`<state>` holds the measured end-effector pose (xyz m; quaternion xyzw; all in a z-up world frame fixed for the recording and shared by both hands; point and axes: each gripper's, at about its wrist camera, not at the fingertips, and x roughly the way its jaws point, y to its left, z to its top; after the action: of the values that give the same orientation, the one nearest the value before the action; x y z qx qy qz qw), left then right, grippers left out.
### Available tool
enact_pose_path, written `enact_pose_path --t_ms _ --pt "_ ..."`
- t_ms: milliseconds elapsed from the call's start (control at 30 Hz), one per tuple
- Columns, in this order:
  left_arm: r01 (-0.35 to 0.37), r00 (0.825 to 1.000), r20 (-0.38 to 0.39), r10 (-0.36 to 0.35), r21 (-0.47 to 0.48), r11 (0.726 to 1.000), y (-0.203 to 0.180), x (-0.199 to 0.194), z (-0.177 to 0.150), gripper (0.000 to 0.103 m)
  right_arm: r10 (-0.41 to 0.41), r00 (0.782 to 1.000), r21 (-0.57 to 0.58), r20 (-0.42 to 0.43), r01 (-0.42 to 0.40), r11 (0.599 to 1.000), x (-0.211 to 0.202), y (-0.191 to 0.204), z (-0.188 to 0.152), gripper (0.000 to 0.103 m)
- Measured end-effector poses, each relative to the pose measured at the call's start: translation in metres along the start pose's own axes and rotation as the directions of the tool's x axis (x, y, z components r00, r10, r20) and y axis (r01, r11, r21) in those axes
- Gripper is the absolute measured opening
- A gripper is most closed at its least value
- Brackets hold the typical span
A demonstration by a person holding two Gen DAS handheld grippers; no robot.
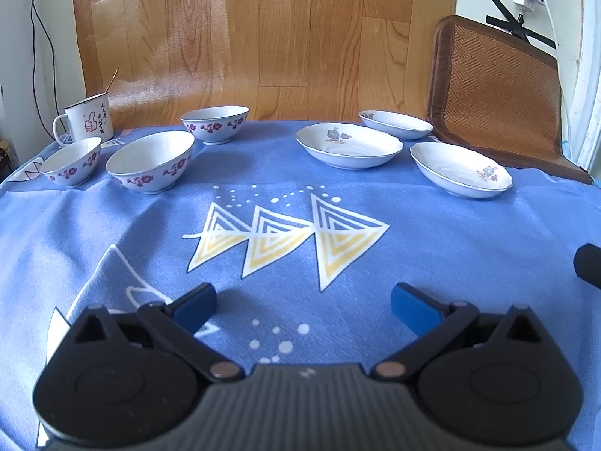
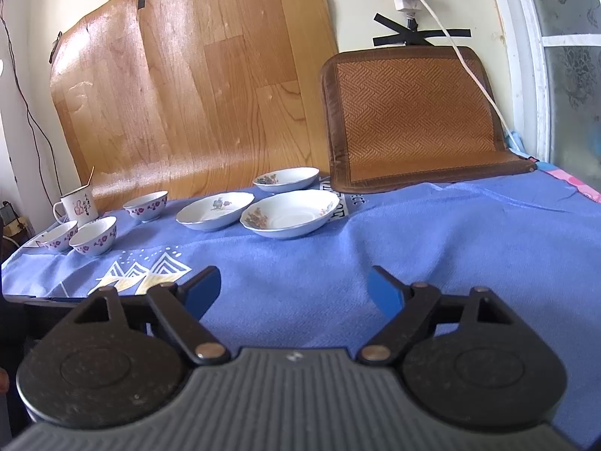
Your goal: Organize plates and bowls
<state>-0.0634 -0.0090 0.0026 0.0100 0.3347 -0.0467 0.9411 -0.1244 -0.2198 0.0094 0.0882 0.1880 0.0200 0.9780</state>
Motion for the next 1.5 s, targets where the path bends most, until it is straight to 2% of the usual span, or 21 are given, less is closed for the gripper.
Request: enact_pose_path --t_ms 267,400,567,667,733,767,800,833,900,967,1100,1267,1367,1500 --pt "-0.009 1.000 0.016 0.009 -0.002 1.000 0.000 -0.004 0.000 0.102 -0.002 1.000 -0.005 0.001 0.002 1.000 0.001 0.002 0.000 0.084" --pt "-0.001 0.997 0.073 0.000 0.014 1.000 0.000 -0.015 0.003 0.096 -0.007 1.000 -0.014 -0.002 0.007 1.000 0.003 0.003 0.002 0.082" --pt "0.045 0.987 0.154 -0.052 0.051 0.998 -0.005 -0.030 0.019 0.095 -0.022 1.000 -0.006 0.008 0.022 1.000 0.006 -0.003 0.011 0.079" --pt "0.107 0.980 0.159 -0.121 0.093 0.990 -0.009 -0.033 0.034 0.091 -0.027 1.000 -0.015 0.014 0.027 1.000 0.010 -0.006 0.019 0.072" --pt "0.163 0.974 0.140 -0.177 0.106 0.981 -0.012 -0.029 0.046 0.080 -0.013 1.000 -0.013 0.000 0.013 1.000 0.016 -0.011 0.027 0.063" --pt "0.195 0.972 0.117 -0.206 0.098 0.976 -0.014 -0.025 0.054 0.076 -0.004 1.000 -0.010 -0.013 0.004 1.000 0.021 -0.015 0.032 0.053" --pt "0.236 0.967 0.084 -0.242 0.076 0.969 -0.013 -0.020 0.060 0.067 0.002 1.000 -0.007 -0.026 -0.002 1.000 0.025 -0.018 0.036 0.044" --pt "0.278 0.959 0.045 -0.280 0.041 0.960 -0.012 -0.012 0.069 0.058 0.009 0.999 0.003 -0.044 -0.009 1.000 0.030 -0.022 0.041 0.040" --pt "0.335 0.942 -0.013 -0.335 -0.031 0.942 -0.008 0.002 0.079 0.048 0.037 0.996 0.044 -0.078 -0.033 0.998 0.041 -0.033 0.050 0.025" --pt "0.358 0.931 -0.045 -0.362 -0.084 0.930 -0.006 0.015 0.086 0.042 0.058 0.993 0.075 -0.098 -0.051 0.996 0.049 -0.040 0.055 0.022" --pt "0.392 0.907 -0.107 -0.407 -0.138 0.910 -0.007 0.039 0.094 0.024 0.062 0.991 0.084 -0.120 -0.052 0.995 0.063 -0.046 0.059 0.021" --pt "0.436 0.864 -0.175 -0.471 -0.206 0.876 -0.008 0.065 0.103 0.022 0.061 0.988 0.101 -0.139 -0.047 0.994 0.080 -0.057 0.068 0.021" --pt "0.463 0.835 -0.202 -0.511 -0.242 0.852 -0.011 0.078 0.115 0.022 0.087 0.981 0.128 -0.172 -0.065 0.990 0.094 -0.066 0.077 0.022" --pt "0.462 0.826 -0.223 -0.517 -0.256 0.849 -0.018 0.092 0.128 0.022 0.119 0.967 0.140 -0.228 -0.088 0.986 0.115 -0.075 0.091 0.022"
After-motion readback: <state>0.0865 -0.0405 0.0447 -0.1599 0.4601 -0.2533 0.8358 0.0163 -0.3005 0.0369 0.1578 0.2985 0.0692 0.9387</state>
